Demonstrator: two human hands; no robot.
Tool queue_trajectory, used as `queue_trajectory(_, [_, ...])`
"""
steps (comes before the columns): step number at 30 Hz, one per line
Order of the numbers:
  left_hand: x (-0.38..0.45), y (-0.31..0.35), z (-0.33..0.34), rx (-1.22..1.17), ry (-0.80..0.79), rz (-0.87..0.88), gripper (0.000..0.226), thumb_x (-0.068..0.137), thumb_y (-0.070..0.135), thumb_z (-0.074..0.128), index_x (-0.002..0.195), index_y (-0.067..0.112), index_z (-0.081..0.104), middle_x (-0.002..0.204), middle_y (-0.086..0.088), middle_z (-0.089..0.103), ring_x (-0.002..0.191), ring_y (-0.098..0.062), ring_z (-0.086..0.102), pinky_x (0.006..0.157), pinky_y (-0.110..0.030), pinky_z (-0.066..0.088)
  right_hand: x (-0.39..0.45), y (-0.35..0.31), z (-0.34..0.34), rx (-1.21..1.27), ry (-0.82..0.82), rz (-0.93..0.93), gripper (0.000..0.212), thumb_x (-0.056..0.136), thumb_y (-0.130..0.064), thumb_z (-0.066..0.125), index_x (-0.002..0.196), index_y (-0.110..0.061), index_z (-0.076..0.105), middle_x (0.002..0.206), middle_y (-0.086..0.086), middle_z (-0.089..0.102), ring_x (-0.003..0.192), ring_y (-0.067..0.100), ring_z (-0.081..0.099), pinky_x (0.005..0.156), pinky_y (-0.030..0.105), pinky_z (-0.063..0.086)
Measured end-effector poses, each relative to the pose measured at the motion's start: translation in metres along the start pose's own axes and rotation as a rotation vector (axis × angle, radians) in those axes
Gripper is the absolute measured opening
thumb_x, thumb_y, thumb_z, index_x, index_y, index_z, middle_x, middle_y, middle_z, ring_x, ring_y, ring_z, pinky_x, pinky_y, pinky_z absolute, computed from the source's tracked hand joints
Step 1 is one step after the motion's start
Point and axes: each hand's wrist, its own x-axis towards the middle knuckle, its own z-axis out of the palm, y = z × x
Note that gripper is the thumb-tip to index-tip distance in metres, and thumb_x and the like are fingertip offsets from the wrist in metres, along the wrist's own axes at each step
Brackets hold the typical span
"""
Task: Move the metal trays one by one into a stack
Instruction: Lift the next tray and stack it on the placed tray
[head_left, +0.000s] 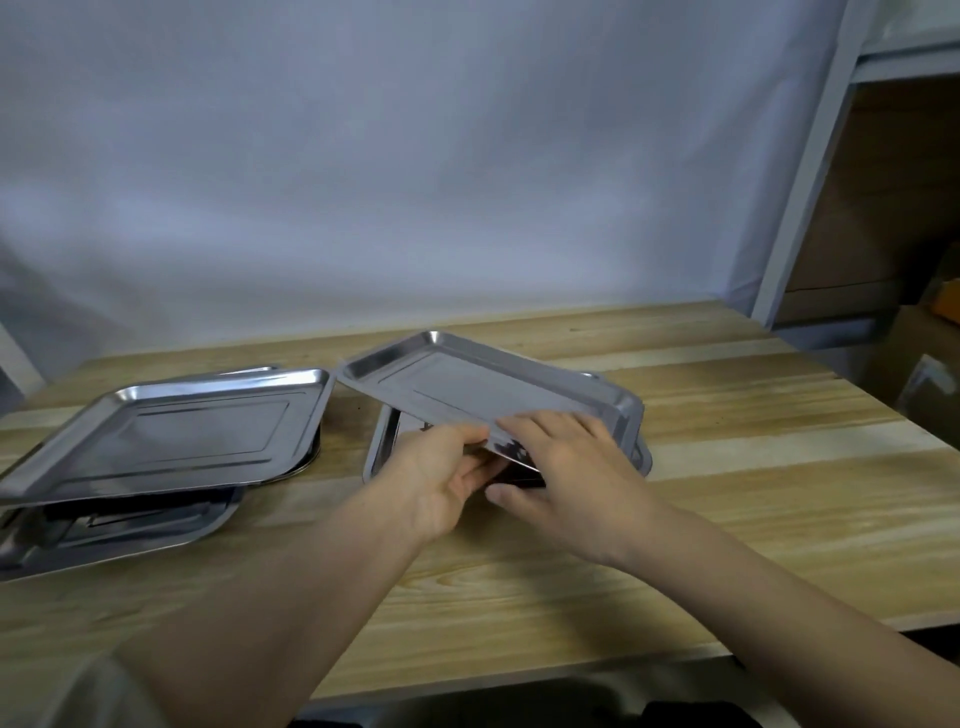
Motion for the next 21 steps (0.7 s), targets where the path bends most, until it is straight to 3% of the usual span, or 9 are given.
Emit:
queue_trajectory(3, [0.0, -0.005, -0.004, -0.001, 0.003, -0.018, 0.025, 0.089, -0.006, 0.054, 0.113, -0.001, 0.062, 0.107, -0.023, 0.071, 0.102, -0.035, 0.068, 0.085, -0.043, 0.057, 0.003, 0.001, 0.009, -0.157, -0.024, -0.037, 0.046, 0.093, -0.026, 0.052, 0.138, -0.025, 0.044, 0.127, -0.001, 0.06, 0.121, 0.021, 0.053, 0.107, 0.035, 0.032])
queue_trajectory(5, [0.002, -0.007, -0.007, -0.003, -0.031, -0.015, 0.031, 0.089, -0.004, 0.057, 0.119, 0.0, 0.06, 0.107, -0.021, 0.072, 0.098, -0.033, 0.07, 0.082, -0.042, 0.059, 0.005, 0.001, 0.009, -0.228, -0.01, -0.049, 0.043, 0.09, -0.012, 0.051, 0.131, -0.024, 0.049, 0.12, 0.001, 0.063, 0.112, 0.024, 0.058, 0.094, 0.034, 0.039])
queue_trajectory(7, [0.0, -0.004, -0.012, 0.062, -0.094, 0.012, 0.031, 0.089, 0.003, 0.061, 0.121, 0.004, 0.06, 0.108, -0.018, 0.073, 0.094, -0.031, 0.073, 0.081, -0.041, 0.06, 0.005, 0.001, 0.005, -0.248, 0.045, 0.003, 0.038, 0.089, -0.007, 0.051, 0.123, -0.023, 0.053, 0.115, -0.001, 0.065, 0.105, 0.023, 0.061, 0.074, 0.03, 0.037])
queue_trajectory(9, [-0.009, 0.001, -0.019, 0.345, -0.141, 0.063, 0.026, 0.091, 0.016, 0.063, 0.115, 0.008, 0.064, 0.104, -0.014, 0.074, 0.088, -0.027, 0.074, 0.08, -0.041, 0.06, 0.004, 0.008, 0.001, -0.283, 0.112, 0.052, 0.035, 0.087, -0.005, 0.052, 0.116, -0.025, 0.056, 0.105, -0.003, 0.069, 0.095, 0.023, 0.065, 0.066, 0.029, 0.031])
queue_trajectory(12, [-0.021, 0.006, -0.031, 0.741, -0.083, 0.294, 0.021, 0.087, 0.029, 0.067, 0.091, 0.009, 0.071, 0.081, -0.008, 0.077, 0.071, -0.02, 0.074, 0.068, -0.036, 0.061, 0.001, 0.028, 0.006, -0.329, 0.172, 0.022, 0.04, 0.078, 0.0, 0.062, 0.106, -0.028, 0.064, 0.087, -0.006, 0.073, 0.078, 0.02, 0.067, 0.063, 0.028, 0.028])
queue_trajectory(14, [-0.02, 0.007, -0.043, 0.913, 0.021, 0.596, 0.018, 0.082, 0.033, 0.072, 0.083, 0.015, 0.071, 0.076, -0.002, 0.074, 0.069, -0.011, 0.069, 0.067, -0.028, 0.057, 0.001, 0.042, 0.012, -0.352, 0.163, 0.015, 0.043, 0.066, 0.001, 0.071, 0.097, -0.028, 0.069, 0.078, -0.008, 0.073, 0.072, 0.018, 0.069, 0.062, 0.027, 0.029])
queue_trajectory(17, [-0.01, 0.01, -0.061, 1.276, 0.041, 0.905, 0.033, 0.076, 0.044, 0.073, 0.105, 0.029, 0.067, 0.102, 0.014, 0.062, 0.098, 0.0, 0.053, 0.085, -0.018, 0.042, 0.002, 0.052, 0.02, -0.344, 0.176, 0.003, 0.048, 0.058, 0.005, 0.074, 0.094, -0.027, 0.072, 0.075, -0.01, 0.073, 0.069, 0.018, 0.07, 0.063, 0.027, 0.035])
queue_trajectory(19, [0.0, 0.01, -0.07, 1.434, -0.023, 0.872, 0.046, 0.078, 0.049, 0.069, 0.121, 0.032, 0.061, 0.116, 0.016, 0.054, 0.118, -0.002, 0.041, 0.1, -0.025, 0.032, 0.003, 0.056, 0.025, -0.282, 0.177, 0.005, 0.049, 0.063, 0.008, 0.072, 0.099, -0.025, 0.072, 0.08, -0.008, 0.075, 0.073, 0.019, 0.07, 0.069, 0.03, 0.044])
queue_trajectory(21, [0.009, 0.007, -0.077, 1.518, -0.058, 0.805, 0.044, 0.084, 0.047, 0.064, 0.125, 0.033, 0.06, 0.119, 0.015, 0.057, 0.119, -0.005, 0.043, 0.104, -0.029, 0.034, 0.005, 0.061, 0.028, -0.218, 0.17, 0.017, 0.045, 0.073, 0.008, 0.068, 0.104, -0.023, 0.072, 0.087, -0.006, 0.076, 0.079, 0.021, 0.07, 0.078, 0.034, 0.048])
